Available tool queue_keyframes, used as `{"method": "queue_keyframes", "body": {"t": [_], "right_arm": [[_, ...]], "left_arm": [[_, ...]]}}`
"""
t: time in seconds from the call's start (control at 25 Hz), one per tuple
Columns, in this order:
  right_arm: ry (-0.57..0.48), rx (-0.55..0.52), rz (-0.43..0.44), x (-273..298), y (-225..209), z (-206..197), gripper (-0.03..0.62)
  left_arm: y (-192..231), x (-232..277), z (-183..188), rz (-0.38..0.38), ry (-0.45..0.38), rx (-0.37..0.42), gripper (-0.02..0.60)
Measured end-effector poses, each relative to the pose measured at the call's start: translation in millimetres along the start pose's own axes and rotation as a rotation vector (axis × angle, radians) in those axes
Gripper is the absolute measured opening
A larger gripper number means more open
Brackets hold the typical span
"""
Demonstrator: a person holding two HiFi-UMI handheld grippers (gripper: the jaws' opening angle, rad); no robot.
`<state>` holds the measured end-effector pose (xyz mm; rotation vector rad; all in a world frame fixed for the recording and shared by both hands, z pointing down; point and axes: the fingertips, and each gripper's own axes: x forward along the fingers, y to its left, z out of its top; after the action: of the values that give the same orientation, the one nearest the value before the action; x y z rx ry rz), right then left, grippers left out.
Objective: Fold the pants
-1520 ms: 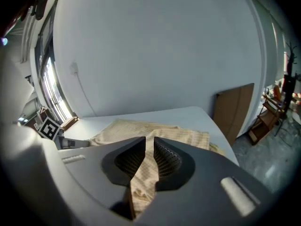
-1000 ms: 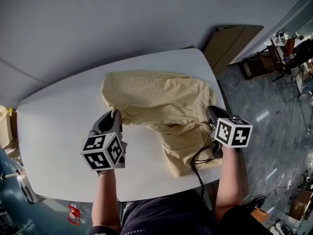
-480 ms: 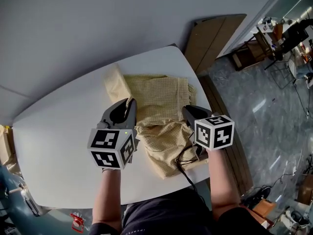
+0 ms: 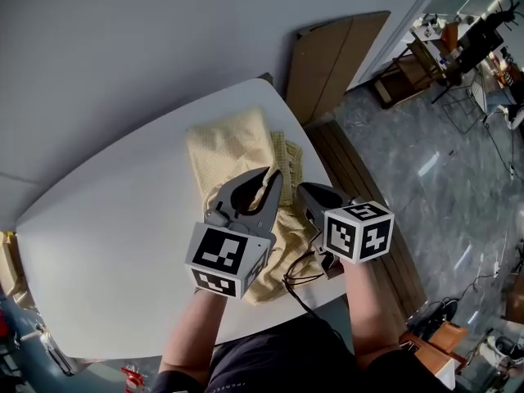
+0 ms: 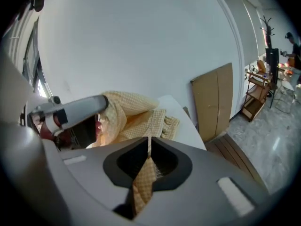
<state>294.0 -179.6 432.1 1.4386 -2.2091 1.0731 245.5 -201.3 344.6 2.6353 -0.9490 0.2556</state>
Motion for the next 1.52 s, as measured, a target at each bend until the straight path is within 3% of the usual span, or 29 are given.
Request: {"method": "queue_keyframes", "body": {"t": [0.2,0.28,0.48,0.76,0.92,1.08,1.24,1.36,1.52], "right_arm": [[-0.010,-0.007,-0.013,-15.2,-17.5,0.9,0.023],[-0.009,-0.008,-0.010,-19.3,-18.6,-1.6,0.025],[-0.020,-0.018,-0.006,-26.5,-20.2,-3.8,0.029],[-0.044,-0.060,0.018,-39.2,-12.4,1.1,0.034],[-0.038,-0.083,0.052,-45.7,-2.1,-1.0,0.032],[0.031,-0.153,0.110,-48.6,8.8,-19.3,0.034],[0.115,-0.254,0.211,-58.1,22.9,-39.1,0.035],[0.189,-0.306,0.289,-67.7,32.4,-54.4,0.035],[0.260,-0.379,0.374,-76.6,43.7,-72.0,0.048]], "left_arm": [[-16.0,27.5,-66.4,-0.056,0.264,0.010,0.043],[-30.1,30.8,-81.0,-0.115,0.327,0.004,0.122],[-48.9,24.8,-81.1,-0.157,0.325,0.052,0.216],[-61.0,-5.1,-64.8,-0.179,0.302,0.107,0.224],[-59.5,-23.8,-72.5,-0.185,0.332,0.112,0.205],[-49.9,-54.2,-88.3,-0.179,0.373,0.098,0.137],[-46.2,-87.6,-109.8,-0.204,0.439,0.133,0.148],[-51.7,-111.2,-127.7,-0.242,0.487,0.100,0.161],[-56.0,-128.7,-150.2,-0.236,0.548,0.125,0.173]]}}
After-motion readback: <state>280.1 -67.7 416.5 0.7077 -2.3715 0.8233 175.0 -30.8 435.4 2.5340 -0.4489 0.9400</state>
